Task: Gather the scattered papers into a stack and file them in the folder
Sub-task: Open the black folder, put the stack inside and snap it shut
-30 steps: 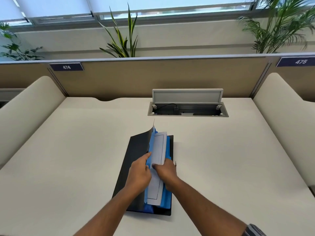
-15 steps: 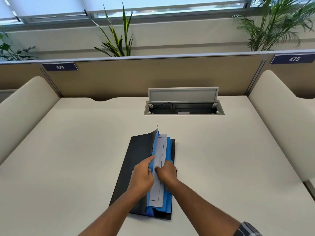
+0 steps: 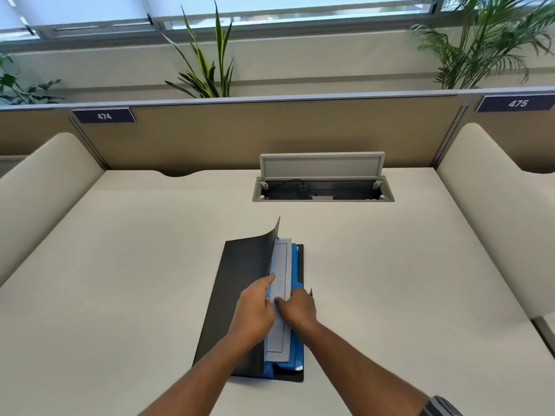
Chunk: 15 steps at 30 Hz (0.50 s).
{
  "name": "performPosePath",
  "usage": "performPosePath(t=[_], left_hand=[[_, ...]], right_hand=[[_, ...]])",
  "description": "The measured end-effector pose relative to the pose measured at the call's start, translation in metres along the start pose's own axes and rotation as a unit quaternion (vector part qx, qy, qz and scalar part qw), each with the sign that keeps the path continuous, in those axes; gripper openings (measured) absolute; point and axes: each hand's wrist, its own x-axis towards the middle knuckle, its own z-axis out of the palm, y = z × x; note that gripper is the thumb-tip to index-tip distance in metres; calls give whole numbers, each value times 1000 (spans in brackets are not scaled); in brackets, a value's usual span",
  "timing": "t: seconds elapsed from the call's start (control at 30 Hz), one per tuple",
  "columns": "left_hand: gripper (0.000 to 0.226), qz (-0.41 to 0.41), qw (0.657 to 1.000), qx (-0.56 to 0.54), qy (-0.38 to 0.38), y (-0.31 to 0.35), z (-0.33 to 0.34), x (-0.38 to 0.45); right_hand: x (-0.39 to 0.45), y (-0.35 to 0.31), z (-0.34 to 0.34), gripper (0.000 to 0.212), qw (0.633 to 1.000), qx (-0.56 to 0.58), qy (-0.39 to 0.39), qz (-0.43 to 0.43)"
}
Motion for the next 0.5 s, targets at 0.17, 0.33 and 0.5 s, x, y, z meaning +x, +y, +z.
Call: performPosePath(t=[0.17,0.33,0.5], left_hand=[[48,20,1000,14,15,-6,13,1],[45,7,999,47,23,-3,36,6],[78,12,995,98,-16,-1,54,11]], right_hand=[[-7,21,-31,23,982,-115,145,-41],[-6,35,-63,26,972,-118,198,-39],[8,46,-71,18,985,-94,129,-59]])
